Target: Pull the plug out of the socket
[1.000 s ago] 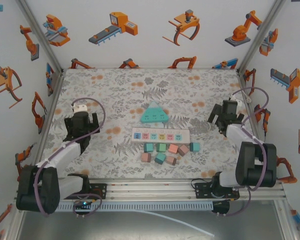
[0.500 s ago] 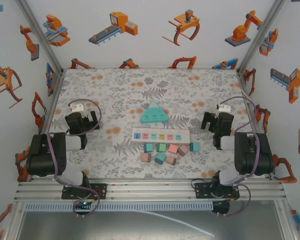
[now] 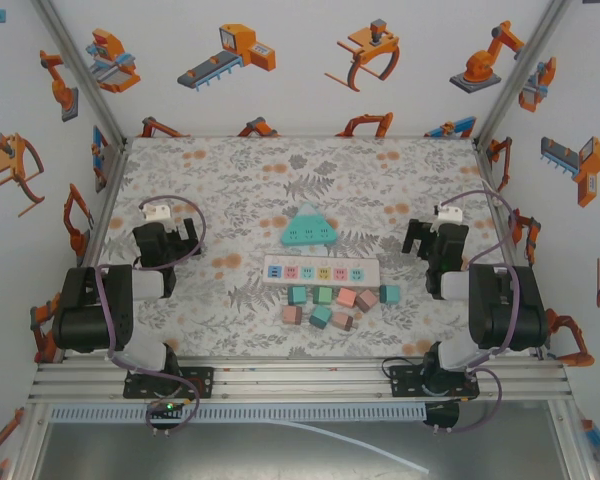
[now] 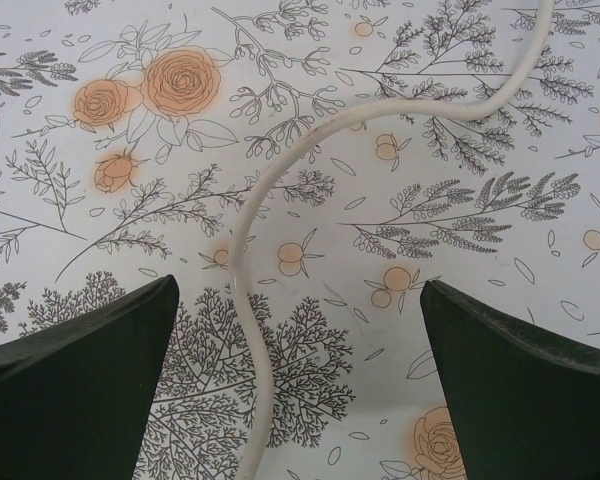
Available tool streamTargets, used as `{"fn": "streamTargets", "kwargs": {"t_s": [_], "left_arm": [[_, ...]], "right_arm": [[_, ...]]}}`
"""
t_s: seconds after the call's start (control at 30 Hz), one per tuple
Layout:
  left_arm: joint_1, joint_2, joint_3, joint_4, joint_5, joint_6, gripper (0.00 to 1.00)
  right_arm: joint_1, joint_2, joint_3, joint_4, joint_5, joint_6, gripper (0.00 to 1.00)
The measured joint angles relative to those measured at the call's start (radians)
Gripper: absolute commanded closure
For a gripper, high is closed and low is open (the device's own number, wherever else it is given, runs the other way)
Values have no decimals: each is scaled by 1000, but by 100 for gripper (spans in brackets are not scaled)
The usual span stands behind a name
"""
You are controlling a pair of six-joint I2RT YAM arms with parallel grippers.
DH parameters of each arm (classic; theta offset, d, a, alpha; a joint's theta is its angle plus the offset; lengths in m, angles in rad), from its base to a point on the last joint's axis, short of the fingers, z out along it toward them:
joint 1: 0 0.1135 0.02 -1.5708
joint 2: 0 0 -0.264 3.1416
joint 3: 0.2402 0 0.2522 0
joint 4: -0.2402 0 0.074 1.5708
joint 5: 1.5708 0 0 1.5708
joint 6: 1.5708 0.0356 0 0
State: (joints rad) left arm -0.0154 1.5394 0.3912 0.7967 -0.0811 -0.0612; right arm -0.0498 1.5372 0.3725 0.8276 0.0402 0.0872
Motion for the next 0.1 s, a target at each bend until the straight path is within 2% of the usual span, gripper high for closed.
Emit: {"fn": "streamTargets", "kwargs": {"t_s": [0.1], "left_arm": [[0,0,0,0,0,0,3]], "right_arm": [[0,0,0,0,0,-2,1]]}}
